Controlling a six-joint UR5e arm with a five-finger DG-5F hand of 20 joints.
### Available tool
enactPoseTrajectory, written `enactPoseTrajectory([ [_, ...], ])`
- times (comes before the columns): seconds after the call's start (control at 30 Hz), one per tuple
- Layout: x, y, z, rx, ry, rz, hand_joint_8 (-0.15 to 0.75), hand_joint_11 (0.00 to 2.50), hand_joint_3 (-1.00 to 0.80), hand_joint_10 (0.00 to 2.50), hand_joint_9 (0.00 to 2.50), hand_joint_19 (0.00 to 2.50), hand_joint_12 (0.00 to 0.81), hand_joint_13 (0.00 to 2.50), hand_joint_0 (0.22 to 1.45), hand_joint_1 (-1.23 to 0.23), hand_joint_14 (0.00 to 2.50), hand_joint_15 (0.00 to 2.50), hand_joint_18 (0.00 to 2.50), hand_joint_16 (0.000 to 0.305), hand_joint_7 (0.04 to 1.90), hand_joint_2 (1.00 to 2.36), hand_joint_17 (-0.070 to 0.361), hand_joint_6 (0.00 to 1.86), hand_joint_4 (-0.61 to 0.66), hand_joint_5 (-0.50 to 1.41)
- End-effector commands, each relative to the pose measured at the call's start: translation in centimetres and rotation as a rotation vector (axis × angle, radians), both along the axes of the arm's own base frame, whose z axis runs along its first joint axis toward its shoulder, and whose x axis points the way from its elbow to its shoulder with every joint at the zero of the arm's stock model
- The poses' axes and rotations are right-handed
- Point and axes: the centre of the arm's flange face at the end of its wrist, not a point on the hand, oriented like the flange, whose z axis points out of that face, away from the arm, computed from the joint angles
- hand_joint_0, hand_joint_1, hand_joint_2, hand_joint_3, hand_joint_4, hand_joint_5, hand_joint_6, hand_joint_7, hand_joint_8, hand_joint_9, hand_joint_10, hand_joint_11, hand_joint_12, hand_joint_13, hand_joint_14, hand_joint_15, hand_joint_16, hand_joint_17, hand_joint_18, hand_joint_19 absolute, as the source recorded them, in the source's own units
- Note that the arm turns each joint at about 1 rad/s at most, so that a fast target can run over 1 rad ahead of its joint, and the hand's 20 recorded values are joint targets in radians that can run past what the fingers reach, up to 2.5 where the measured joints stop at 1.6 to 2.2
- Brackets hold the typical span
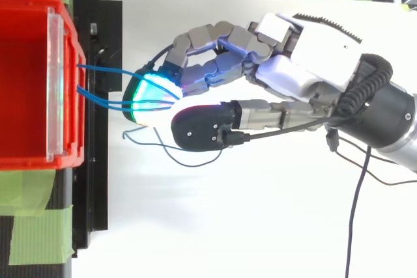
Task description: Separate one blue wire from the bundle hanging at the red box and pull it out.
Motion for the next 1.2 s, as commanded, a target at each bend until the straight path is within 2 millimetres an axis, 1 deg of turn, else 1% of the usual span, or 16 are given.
enactPoseTrajectory([
  [0.0, -0.2, -0.1, 0.0, -0.002, 0.014, 0.001, 0.383, 0.58, -0.13, 0.01, 0.87, 0.24, 0.457, 1.13, 0.62, -0.69, 0.02, 0.88, 0.69, 0.051, 0.80, 1.01, 0.114, 0.88, 0.16, -0.17],
  [0.1, -0.2, 0.0, 0.0, -0.003, 0.014, 0.009, 0.381, 0.57, -0.13, 0.01, 0.86, 0.25, 0.446, 1.24, 0.62, -0.69, 0.02, 1.05, 0.70, 0.050, 0.80, 1.02, 0.113, 0.88, 0.16, -0.18],
  [0.23, -0.2, 0.0, 0.0, -0.001, 0.014, 0.010, 0.376, 0.57, -0.14, 0.02, 0.84, 0.27, 0.417, 1.36, 0.62, -0.68, 0.02, 1.22, 0.71, 0.050, 0.79, 1.02, 0.112, 0.88, 0.16, -0.18],
  [0.33, -0.2, -0.1, -0.1, 0.001, 0.021, 0.011, 0.374, 0.58, -0.14, 0.01, 0.84, 0.28, 0.400, 1.41, 0.62, -0.68, 0.01, 1.29, 0.73, 0.050, 0.80, 1.02, 0.113, 0.88, 0.16, -0.18],
  [0.47, -0.4, 0.0, -0.2, -0.002, 0.033, 0.011, 0.380, 0.63, -0.14, 0.01, 0.88, 0.30, 0.395, 1.45, 0.62, -0.68, 0.01, 1.34, 0.73, 0.050, 0.80, 1.02, 0.112, 0.88, 0.16, -0.18],
  [0.5, -0.4, 0.0, -0.2, -0.002, 0.035, 0.011, 0.382, 0.70, -0.14, 0.02, 0.92, 0.30, 0.390, 1.45, 0.62, -0.68, 0.01, 1.36, 0.74, 0.050, 0.80, 1.02, 0.113, 0.88, 0.17, -0.18],
  [0.57, -0.4, 0.0, -0.2, -0.003, 0.036, 0.011, 0.382, 0.76, -0.14, 0.02, 0.96, 0.30, 0.385, 1.45, 0.62, -0.68, 0.01, 1.38, 0.74, 0.050, 0.80, 1.02, 0.113, 0.88, 0.17, -0.18],
  [0.6, -0.4, -0.1, -0.2, -0.003, 0.036, 0.009, 0.387, 0.88, -0.14, 0.02, 1.04, 0.31, 0.387, 1.45, 0.62, -0.68, 0.01, 1.39, 0.74, 0.050, 0.81, 1.02, 0.113, 0.88, 0.17, -0.18],
  [0.63, -0.4, 0.0, -0.2, -0.002, 0.036, 0.009, 0.391, 0.93, -0.14, 0.02, 1.08, 0.31, 0.383, 1.45, 0.62, -0.68, 0.01, 1.41, 0.74, 0.051, 0.81, 1.02, 0.114, 0.88, 0.17, -0.18],
  [0.67, -0.4, 0.0, -0.2, -0.002, 0.036, 0.009, 0.391, 0.93, -0.14, 0.02, 1.08, 0.31, 0.383, 1.45, 0.62, -0.68, 0.01, 1.41, 0.74, 0.051, 0.81, 1.02, 0.114, 0.88, 0.17, -0.18],
  [0.7, -0.4, 0.0, -0.2, -0.002, 0.036, 0.009, 0.390, 0.99, -0.14, 0.02, 1.10, 0.32, 0.389, 1.45, 0.62, -0.68, 0.01, 1.42, 0.74, 0.051, 0.81, 1.02, 0.114, 0.88, 0.17, -0.18],
  [0.97, -0.5, 0.0, -0.2, 0.005, 0.039, 0.013, 0.387, 1.01, -0.15, 0.02, 1.11, 0.33, 0.393, 1.43, 0.62, -0.68, 0.01, 1.40, 0.74, 0.052, 0.81, 1.02, 0.116, 0.88, 0.17, -0.18],
  [1.07, -0.7, -0.2, 0.8, 0.006, 0.031, 0.011, 0.384, 1.01, -0.15, 0.02, 1.11, 0.33, 0.386, 1.43, 0.62, -0.68, 0.01, 1.40, 0.75, 0.052, 0.81, 1.02, 0.117, 0.88, 0.17, -0.18],
  [1.1, -1.0, -0.3, 1.5, -0.001, 0.035, 0.011, 0.387, 1.02, -0.15, 0.02, 1.11, 0.34, 0.392, 1.43, 0.62, -0.68, 0.01, 1.41, 0.75, 0.052, 0.81, 1.02, 0.117, 0.88, 0.17, -0.18],
  [1.17, -1.4, -0.4, 2.3, -0.009, 0.047, 0.009, 0.383, 1.02, -0.15, 0.02, 1.11, 0.34, 0.388, 1.42, 0.62, -0.68, 0.01, 1.40, 0.75, 0.052, 0.81, 1.02, 0.117, 0.88, 0.17, -0.18],
])
